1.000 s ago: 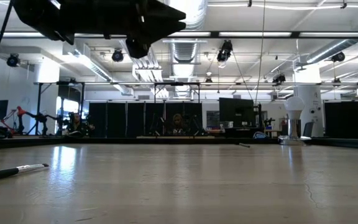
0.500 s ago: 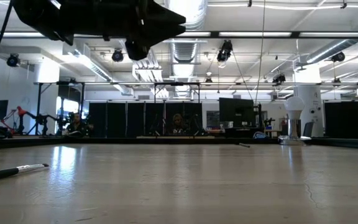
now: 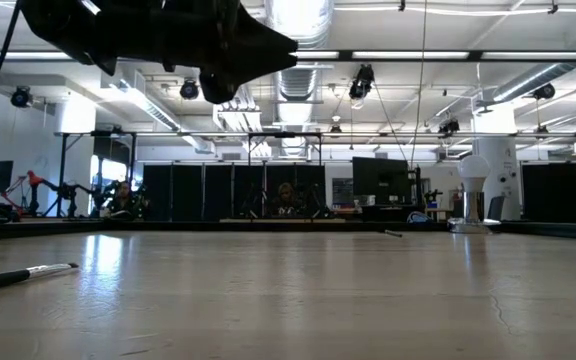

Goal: Pick & Place Makeup Brushes
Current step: Put the eyeshadow brush into the makeup brush holder

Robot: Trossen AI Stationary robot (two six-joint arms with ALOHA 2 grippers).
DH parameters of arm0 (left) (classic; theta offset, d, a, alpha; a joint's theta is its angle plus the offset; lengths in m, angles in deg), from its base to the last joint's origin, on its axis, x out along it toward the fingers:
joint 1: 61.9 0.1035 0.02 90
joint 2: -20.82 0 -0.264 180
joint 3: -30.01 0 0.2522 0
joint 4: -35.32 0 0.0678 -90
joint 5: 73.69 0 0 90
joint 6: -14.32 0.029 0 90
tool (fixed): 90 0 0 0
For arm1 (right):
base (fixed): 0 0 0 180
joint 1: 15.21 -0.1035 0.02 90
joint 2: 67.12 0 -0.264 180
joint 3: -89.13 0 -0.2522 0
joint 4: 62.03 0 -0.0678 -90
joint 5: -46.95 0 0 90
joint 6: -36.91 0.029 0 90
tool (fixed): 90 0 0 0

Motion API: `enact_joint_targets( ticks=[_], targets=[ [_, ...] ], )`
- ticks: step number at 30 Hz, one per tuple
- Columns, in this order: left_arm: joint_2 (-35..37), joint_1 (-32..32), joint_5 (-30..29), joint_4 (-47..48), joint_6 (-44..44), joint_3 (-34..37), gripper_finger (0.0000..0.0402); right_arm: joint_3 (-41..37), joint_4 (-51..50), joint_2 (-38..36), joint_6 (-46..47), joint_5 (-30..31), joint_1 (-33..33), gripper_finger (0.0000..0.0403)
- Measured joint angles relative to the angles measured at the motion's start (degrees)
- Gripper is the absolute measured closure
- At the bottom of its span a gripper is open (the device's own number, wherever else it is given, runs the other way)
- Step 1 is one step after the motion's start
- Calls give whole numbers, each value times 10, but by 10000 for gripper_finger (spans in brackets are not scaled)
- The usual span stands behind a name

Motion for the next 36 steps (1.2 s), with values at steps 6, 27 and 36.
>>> enact_joint_targets(
  ticks=[6,27,36],
  targets=[
    [-2,-1,-7,34,16,0,317,-89,164,-82,-206,42,49,388],
    [-21,-115,-245,283,-186,-27,401,-545,1144,-245,-912,-146,433,395],
    [-30,-220,-217,652,-565,-145,392,-576,1192,-243,-941,-160,465,394]
  ],
)
